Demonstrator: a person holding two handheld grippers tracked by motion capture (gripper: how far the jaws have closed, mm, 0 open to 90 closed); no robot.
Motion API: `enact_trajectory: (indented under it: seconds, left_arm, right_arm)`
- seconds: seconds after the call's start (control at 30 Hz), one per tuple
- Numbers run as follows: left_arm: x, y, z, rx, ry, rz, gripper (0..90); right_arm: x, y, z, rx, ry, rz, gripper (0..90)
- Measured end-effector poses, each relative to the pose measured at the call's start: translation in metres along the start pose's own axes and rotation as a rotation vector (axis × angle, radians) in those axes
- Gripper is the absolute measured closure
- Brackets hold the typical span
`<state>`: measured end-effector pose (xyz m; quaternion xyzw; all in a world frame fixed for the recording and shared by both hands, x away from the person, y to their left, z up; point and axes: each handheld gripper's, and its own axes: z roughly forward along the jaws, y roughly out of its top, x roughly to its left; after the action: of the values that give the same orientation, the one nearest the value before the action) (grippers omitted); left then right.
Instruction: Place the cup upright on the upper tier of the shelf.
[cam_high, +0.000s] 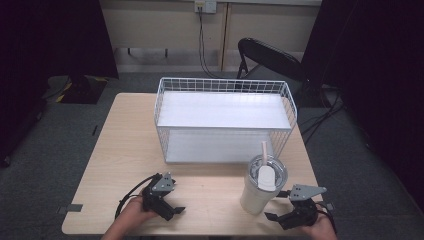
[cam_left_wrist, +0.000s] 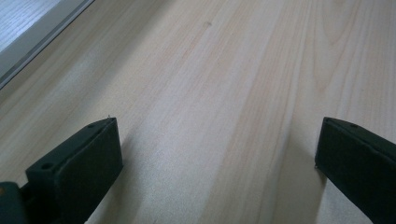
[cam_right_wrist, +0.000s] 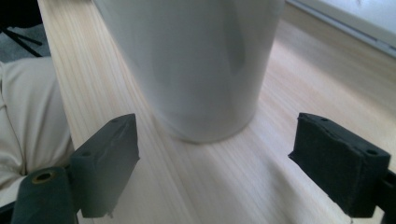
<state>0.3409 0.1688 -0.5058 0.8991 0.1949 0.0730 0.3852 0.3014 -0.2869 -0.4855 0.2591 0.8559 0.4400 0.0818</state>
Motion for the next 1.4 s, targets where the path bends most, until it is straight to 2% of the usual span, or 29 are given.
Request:
enact_trajectory:
  seconds: [0.1,0.23,0.37,0.47,0.53,0.67,0.7,0.9,1.03,1.1,1.17,1.4]
  left_arm:
    - [0.000,0.000,0.000,0.000,0.000,0.000,0.0]
    - [0.000,0.000,0.000,0.000,0.000,0.000,0.0]
    - [0.000,0.000,0.000,0.000,0.000,0.000,0.0]
    - [0.000,0.000,0.000,0.000,0.000,0.000,0.0]
    - [0.000,0.000,0.000,0.000,0.000,0.000,0.0]
    - [0.000,0.000,0.000,0.000,0.000,0.000,0.0]
    - [0.000,0.000,0.000,0.000,0.000,0.000,0.0]
    - [0.000,0.000,0.000,0.000,0.000,0.000,0.0]
    - [0.000,0.000,0.000,0.000,0.000,0.000,0.0]
    - [0.000,0.000,0.000,0.000,0.000,0.001,0.0]
    - [0.000,0.000,0.000,0.000,0.000,0.000,0.0]
    - [0.000,0.000,0.000,0.000,0.000,0.001,0.0]
  right_arm:
    - [0.001,0.003,0.000,-0.010,0.003,0.002,13.5]
    - [0.003,0.012,-0.003,-0.077,0.014,0.039,13.0]
    - [0.003,0.018,-0.006,-0.110,0.027,0.054,13.0]
    - [0.003,0.020,-0.007,-0.120,0.012,0.056,13.1]
    - [0.005,0.022,-0.007,-0.125,0.025,0.045,13.1]
    - [0.005,0.024,-0.008,-0.153,0.037,0.054,13.0]
    - [0.006,0.026,-0.009,-0.156,0.024,0.046,13.0]
    - [0.008,0.029,-0.011,-0.171,0.017,0.037,12.8]
    - [0.010,0.032,-0.010,-0.177,0.028,0.036,12.4]
    - [0.009,0.033,-0.010,-0.207,0.051,0.053,11.8]
    - [0.009,0.034,-0.011,-0.223,0.052,0.055,11.8]
    - [0.007,0.036,-0.010,-0.246,0.076,0.062,11.7]
